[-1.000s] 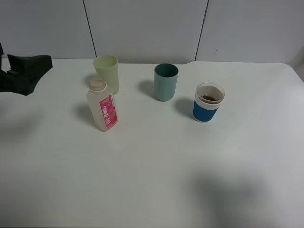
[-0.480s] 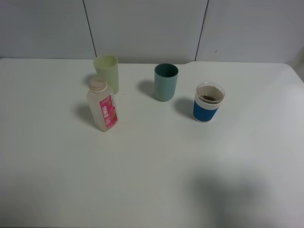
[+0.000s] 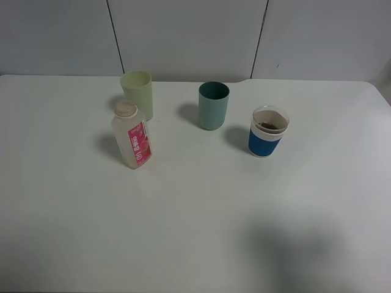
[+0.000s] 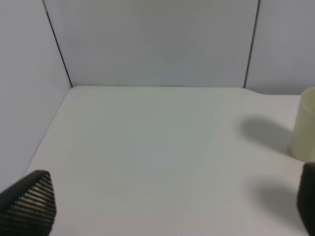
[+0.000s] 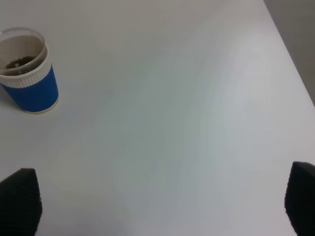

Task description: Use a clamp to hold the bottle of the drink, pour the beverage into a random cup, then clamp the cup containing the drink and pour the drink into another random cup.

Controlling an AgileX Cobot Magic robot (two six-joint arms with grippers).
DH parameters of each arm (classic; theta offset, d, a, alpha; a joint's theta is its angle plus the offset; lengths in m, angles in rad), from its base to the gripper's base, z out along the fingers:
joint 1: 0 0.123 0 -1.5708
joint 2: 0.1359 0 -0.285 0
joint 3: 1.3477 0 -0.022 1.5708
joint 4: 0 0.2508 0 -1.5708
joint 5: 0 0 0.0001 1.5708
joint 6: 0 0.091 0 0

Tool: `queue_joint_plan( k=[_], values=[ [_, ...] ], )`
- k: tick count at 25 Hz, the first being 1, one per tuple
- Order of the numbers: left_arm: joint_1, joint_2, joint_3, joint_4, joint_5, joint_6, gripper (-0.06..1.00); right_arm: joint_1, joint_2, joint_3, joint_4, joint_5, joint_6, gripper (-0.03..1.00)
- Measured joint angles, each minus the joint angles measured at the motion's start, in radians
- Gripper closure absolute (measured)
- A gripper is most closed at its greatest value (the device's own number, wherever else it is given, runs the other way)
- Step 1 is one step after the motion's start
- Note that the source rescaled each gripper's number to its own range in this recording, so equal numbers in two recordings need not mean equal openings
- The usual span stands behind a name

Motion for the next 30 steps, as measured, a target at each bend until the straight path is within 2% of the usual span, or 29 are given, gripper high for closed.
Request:
queue_joint_plan(
  k=[5, 10, 17, 21, 23, 27, 30],
  values=[
    [-0.026, -0.001, -0.058, -0.014, 0.111, -0.032, -0.06, 0.0, 0.0, 0.0, 0.0, 0.0, 0.0, -0.03],
    [-0.066, -0.025, -0.061, -0.038, 0.218, -0.036, -0.06, 0.0, 0.0, 0.0, 0.0, 0.0, 0.0, -0.03],
    [-0.069, -0.135, -0.061, -0.031, 0.305, -0.038, -0.06, 0.0, 0.0, 0.0, 0.0, 0.0, 0.0, -0.03],
    [-0.069, -0.237, -0.06, -0.029, 0.413, -0.089, -0.06, 0.0, 0.0, 0.0, 0.0, 0.0, 0.0, -0.03],
    [-0.069, -0.252, -0.06, -0.027, 0.434, -0.101, -0.06, 0.0, 0.0, 0.0, 0.0, 0.0, 0.0, -0.03],
    [-0.069, -0.283, -0.06, 0.009, 0.523, -0.151, -0.06, 0.0, 0.0, 0.0, 0.0, 0.0, 0.0, -0.03],
    [-0.069, -0.284, -0.056, 0.012, 0.534, -0.162, -0.06, 0.0, 0.0, 0.0, 0.0, 0.0, 0.0, -0.03]
  ],
)
